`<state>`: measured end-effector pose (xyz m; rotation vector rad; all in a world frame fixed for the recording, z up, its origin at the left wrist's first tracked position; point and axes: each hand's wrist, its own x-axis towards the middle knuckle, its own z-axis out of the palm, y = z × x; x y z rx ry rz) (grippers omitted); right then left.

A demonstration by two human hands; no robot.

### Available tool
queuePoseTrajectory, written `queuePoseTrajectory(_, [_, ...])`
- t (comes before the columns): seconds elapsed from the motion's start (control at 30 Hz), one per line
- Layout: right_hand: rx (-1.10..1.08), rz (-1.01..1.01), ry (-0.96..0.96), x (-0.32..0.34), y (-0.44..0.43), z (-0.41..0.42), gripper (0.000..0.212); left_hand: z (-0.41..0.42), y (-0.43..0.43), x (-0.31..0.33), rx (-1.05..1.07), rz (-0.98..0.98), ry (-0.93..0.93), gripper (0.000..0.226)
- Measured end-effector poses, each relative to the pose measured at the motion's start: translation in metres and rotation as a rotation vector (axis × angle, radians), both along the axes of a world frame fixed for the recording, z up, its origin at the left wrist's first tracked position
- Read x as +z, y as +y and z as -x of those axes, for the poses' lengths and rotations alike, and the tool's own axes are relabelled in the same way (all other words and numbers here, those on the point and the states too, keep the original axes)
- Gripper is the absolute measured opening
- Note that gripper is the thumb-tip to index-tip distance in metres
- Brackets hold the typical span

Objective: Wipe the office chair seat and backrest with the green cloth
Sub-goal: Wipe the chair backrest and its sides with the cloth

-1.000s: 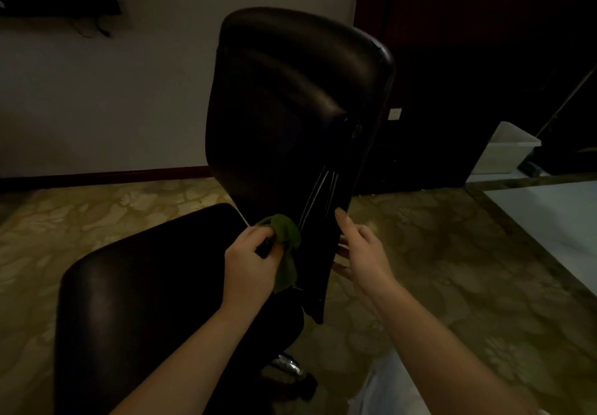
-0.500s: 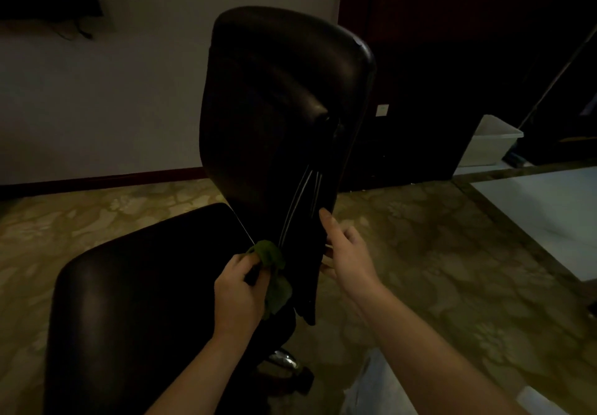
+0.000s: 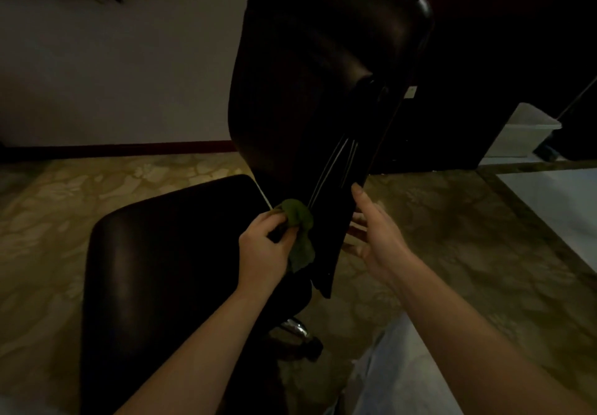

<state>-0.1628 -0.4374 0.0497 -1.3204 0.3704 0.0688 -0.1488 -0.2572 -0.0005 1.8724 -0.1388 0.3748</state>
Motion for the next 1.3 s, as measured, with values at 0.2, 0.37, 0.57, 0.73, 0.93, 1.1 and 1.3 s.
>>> queuePoseTrajectory(0.2, [-0.03,-0.018,-0.001,-0.011,0.003,0.001,0.071,0.003,0.006,-0.03,0.006,-0.103,-0.015,0.021])
queuePoseTrajectory(0.37, [-0.032,0.002,-0.001,-0.013,0.003,-0.001,0.075,0.002,0.024,-0.044,-0.069,-0.164,0.112,0.025])
queuePoseTrajectory(0.57, [-0.048,0.003,0.002,-0.013,0.008,0.001,0.071,-0.005,0.028,-0.028,-0.069,-0.134,0.008,0.033])
queuePoseTrajectory(0.73, [-0.047,-0.009,0.014,-0.013,0.008,0.004,0.077,-0.004,0.013,-0.03,-0.04,-0.086,-0.001,0.038])
queuePoseTrajectory(0.93, [-0.056,-0.028,0.018,-0.015,0.01,0.004,0.074,0.0,0.004,-0.045,0.034,-0.094,0.033,0.038])
queuePoseTrajectory(1.1, [-0.058,-0.015,0.015,-0.016,0.011,0.004,0.074,0.004,0.004,-0.078,-0.058,-0.228,0.162,0.03])
queuePoseTrajectory(1.3, [-0.045,-0.011,0.001,-0.016,0.008,0.005,0.07,0.01,0.01,-0.082,0.016,-0.066,0.208,0.03])
